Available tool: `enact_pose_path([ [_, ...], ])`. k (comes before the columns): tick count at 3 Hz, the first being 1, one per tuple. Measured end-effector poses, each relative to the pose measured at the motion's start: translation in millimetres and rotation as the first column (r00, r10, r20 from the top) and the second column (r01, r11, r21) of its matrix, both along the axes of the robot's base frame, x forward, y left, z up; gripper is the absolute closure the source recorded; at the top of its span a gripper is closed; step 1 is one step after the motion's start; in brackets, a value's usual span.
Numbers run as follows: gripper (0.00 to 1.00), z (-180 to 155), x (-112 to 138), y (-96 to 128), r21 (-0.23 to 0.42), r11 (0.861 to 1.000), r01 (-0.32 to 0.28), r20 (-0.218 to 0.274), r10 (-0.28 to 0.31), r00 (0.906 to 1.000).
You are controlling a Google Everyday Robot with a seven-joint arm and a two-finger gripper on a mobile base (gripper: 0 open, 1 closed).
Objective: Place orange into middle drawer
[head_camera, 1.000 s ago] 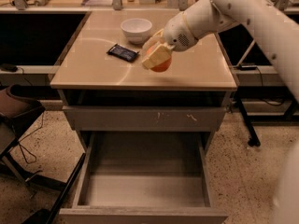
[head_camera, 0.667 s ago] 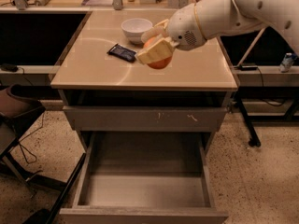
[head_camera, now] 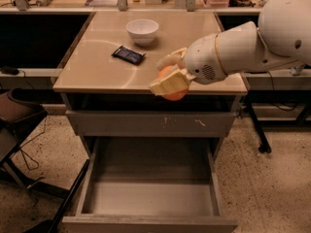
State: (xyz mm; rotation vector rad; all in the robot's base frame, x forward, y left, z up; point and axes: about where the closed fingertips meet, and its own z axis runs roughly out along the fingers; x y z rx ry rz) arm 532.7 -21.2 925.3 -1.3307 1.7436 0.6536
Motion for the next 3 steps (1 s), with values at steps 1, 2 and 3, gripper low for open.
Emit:
enact_pose_path([
  [1,1.00,-4.3,10.6,-1.2,-0.013,1.000,0.020,0.021,-0.020,0.9996],
  [2,1.00,-36.0,12.0,-15.4,-0.087,0.993,0.077,0.088,-0.069,0.9937],
  [3,1.00,-139.5,-0.8,-36.4,-0.156,0.983,0.101,0.027,-0.098,0.9949],
])
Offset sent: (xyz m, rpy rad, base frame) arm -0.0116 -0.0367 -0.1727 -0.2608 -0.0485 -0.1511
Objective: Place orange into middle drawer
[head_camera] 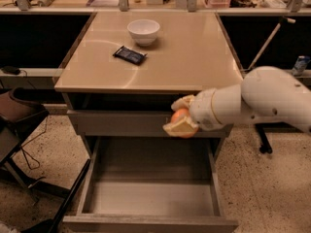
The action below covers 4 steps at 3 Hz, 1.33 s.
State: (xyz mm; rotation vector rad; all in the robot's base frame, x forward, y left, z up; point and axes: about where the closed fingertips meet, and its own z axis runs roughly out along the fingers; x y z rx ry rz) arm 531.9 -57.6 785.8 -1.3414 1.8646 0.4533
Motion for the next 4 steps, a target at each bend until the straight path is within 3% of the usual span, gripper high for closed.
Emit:
enact_pose_path([
  [1,1.00,-99.1,-11.6,-18.8,0.026,1.000,0.014,-0.136,-0.010,0.9906],
  [2,1.00,-186.4,-27.1,-32.7,0.099,0.994,0.052,-0.302,-0.020,0.9533],
  [3,1.00,-206.1,-31.7,-29.0,0.119,0.991,0.053,-0.334,-0.011,0.9424],
  [4,1.00,-208.0,-34.8,-20.5,0.108,0.993,0.043,-0.304,-0.008,0.9527],
])
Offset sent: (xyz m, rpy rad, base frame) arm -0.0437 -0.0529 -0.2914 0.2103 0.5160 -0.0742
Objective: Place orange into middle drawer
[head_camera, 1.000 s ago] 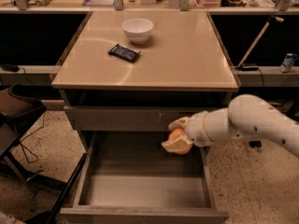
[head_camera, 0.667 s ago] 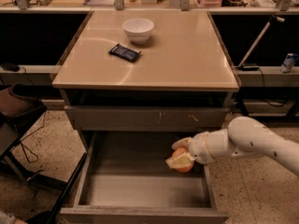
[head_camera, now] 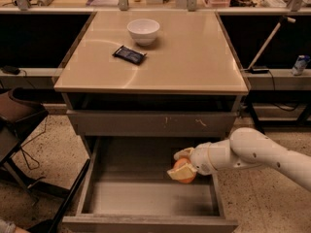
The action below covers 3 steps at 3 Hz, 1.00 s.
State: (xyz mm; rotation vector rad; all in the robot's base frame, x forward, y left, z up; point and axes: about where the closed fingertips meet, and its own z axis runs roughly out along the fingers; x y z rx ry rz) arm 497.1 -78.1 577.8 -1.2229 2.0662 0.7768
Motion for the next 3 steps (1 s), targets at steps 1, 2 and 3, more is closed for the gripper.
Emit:
enact_pose_path([
  [1,1.00,-44.9,5.4,17.3,-0.001,0.999,-0.041,0.048,0.041,0.9980],
  [2,1.00,-118.5,12.5,38.8,0.024,0.995,-0.097,0.010,0.096,0.9953],
  [3,1.00,-177.3,21.9,53.7,0.022,0.991,-0.129,-0.058,0.130,0.9898],
])
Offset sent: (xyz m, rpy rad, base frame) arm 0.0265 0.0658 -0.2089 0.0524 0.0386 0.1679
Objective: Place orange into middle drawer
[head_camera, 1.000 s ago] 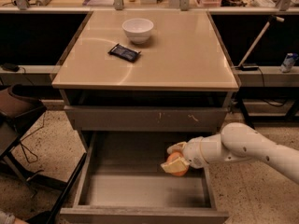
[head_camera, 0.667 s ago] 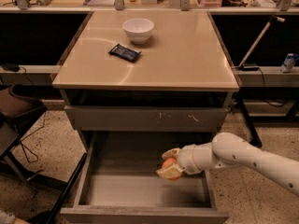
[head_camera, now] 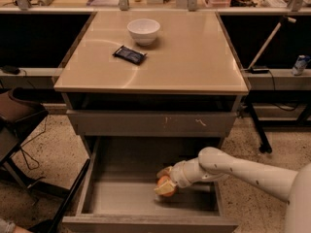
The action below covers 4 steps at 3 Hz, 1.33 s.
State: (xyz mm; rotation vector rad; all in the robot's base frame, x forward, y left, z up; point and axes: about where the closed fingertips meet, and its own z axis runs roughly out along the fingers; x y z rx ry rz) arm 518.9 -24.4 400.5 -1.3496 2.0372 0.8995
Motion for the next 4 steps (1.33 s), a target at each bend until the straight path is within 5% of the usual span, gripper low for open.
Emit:
enact_pose_path([
  [4,0.12,-7.9,1.0,4.5,0.004,1.000,-0.003,-0.010,0.003,0.9999],
])
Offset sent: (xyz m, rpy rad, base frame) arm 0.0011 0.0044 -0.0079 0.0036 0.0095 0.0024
